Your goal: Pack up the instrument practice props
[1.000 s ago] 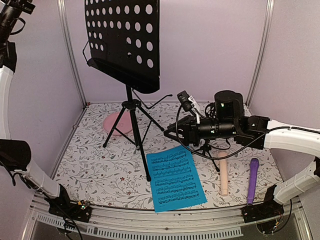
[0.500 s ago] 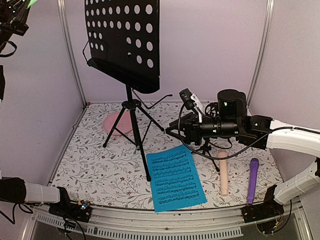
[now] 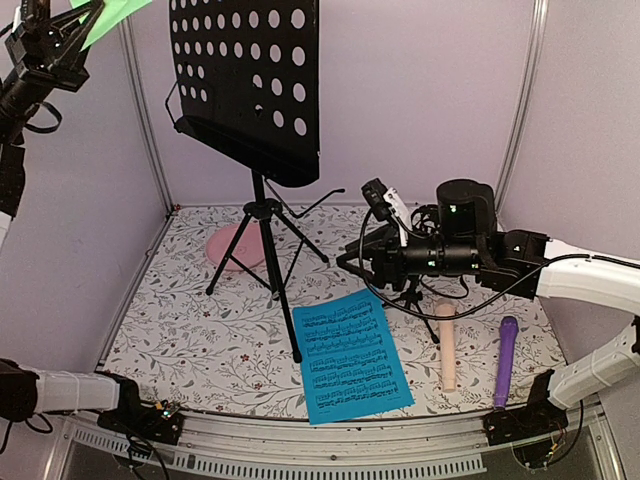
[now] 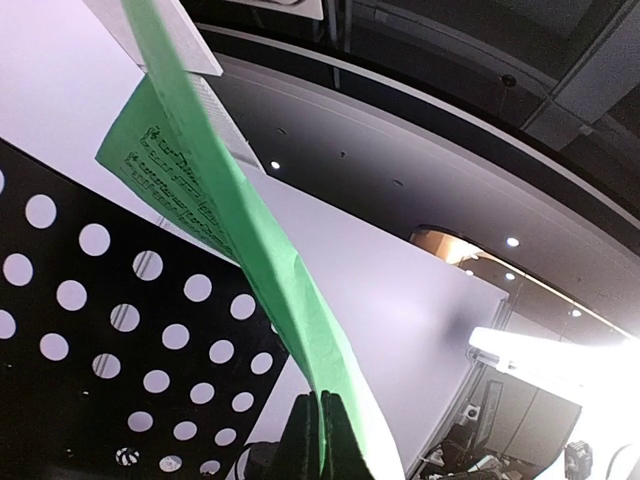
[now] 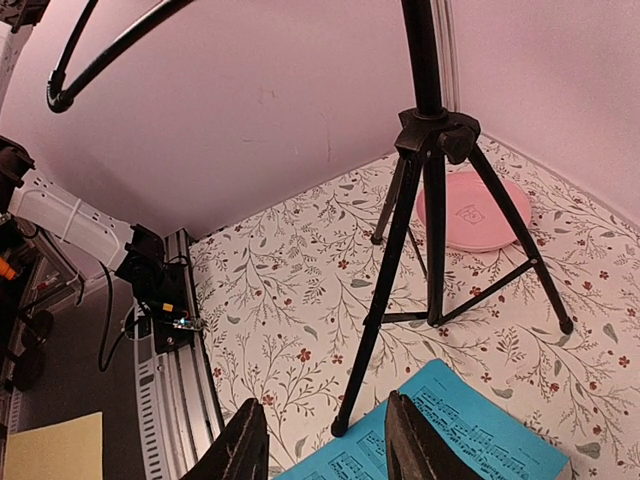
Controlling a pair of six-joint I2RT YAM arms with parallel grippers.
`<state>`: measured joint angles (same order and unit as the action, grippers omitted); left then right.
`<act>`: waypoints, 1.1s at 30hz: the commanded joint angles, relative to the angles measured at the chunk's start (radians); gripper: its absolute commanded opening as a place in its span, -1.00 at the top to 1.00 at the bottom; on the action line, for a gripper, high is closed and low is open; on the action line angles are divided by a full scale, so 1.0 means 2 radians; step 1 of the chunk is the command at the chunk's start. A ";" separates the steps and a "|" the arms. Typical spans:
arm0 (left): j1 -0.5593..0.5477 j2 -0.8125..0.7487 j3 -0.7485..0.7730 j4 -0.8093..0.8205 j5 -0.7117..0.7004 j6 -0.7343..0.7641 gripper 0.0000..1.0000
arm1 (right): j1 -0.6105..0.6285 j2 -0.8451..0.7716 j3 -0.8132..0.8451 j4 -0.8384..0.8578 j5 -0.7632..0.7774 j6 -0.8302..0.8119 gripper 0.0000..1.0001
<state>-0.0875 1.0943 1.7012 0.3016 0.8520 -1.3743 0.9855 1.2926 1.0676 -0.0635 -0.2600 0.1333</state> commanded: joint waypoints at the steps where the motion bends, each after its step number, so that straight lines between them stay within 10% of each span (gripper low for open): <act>1: -0.055 0.006 -0.003 -0.031 0.003 0.055 1.00 | 0.000 -0.027 0.007 -0.012 0.029 -0.008 0.19; 19: -0.254 -0.016 -0.150 -0.175 0.043 0.218 1.00 | 0.000 -0.071 -0.018 -0.041 0.095 -0.001 0.18; 33: -0.305 -0.020 -0.297 -0.206 0.052 0.279 1.00 | -0.001 -0.104 -0.007 -0.048 0.336 -0.051 0.15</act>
<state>-0.6720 1.0512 1.1454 -0.0811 0.9318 -0.8814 0.9852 1.1297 1.0328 -0.1619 0.2218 0.0841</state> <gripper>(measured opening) 0.012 0.416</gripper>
